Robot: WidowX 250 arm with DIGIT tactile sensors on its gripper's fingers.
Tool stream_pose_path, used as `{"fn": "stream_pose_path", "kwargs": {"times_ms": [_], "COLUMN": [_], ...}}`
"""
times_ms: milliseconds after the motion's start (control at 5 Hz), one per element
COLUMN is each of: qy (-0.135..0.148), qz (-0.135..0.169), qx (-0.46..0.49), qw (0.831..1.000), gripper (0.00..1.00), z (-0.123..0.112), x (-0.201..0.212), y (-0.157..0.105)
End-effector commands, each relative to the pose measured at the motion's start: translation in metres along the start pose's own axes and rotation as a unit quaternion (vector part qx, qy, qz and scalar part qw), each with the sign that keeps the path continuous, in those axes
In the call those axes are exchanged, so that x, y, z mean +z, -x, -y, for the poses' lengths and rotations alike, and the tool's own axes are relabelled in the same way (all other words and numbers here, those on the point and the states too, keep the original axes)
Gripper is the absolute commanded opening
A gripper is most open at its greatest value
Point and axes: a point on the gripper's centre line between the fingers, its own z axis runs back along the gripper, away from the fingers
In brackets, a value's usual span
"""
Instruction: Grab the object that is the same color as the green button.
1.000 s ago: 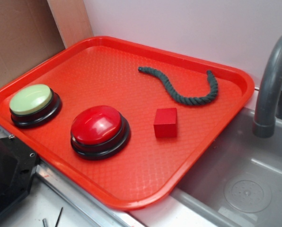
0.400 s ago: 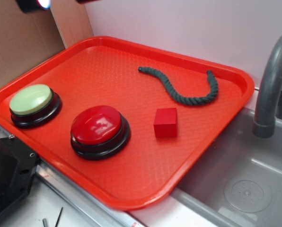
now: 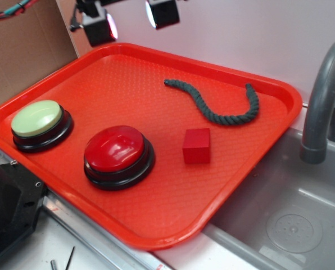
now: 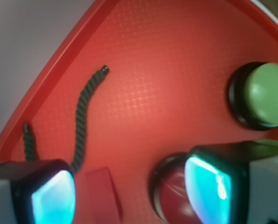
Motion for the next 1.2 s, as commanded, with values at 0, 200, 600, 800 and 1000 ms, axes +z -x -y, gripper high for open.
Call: {"fn": "stream_pose_path", "kwargs": {"times_ms": [0,200,600,800,1000], "qy": [0.021,0.010,-0.021,-0.025,-0.028], "qz": [0.058,0.067,0.094,0.094,0.095], "qx": [0.039,0.048,0.046,0.049,0.041], "qw": [0.997,0.997,0.994,0.994,0.994], "gripper": [1.00,1.00,1.00,0.88,0.32], "z": [0.037,0.045,0.048,0.046,0.047], "x": [-0.040,-0.061,-0.096,-0.105,-0.115], "y": [-0.008,-0.008,-0.009,-0.010,-0.007]}}
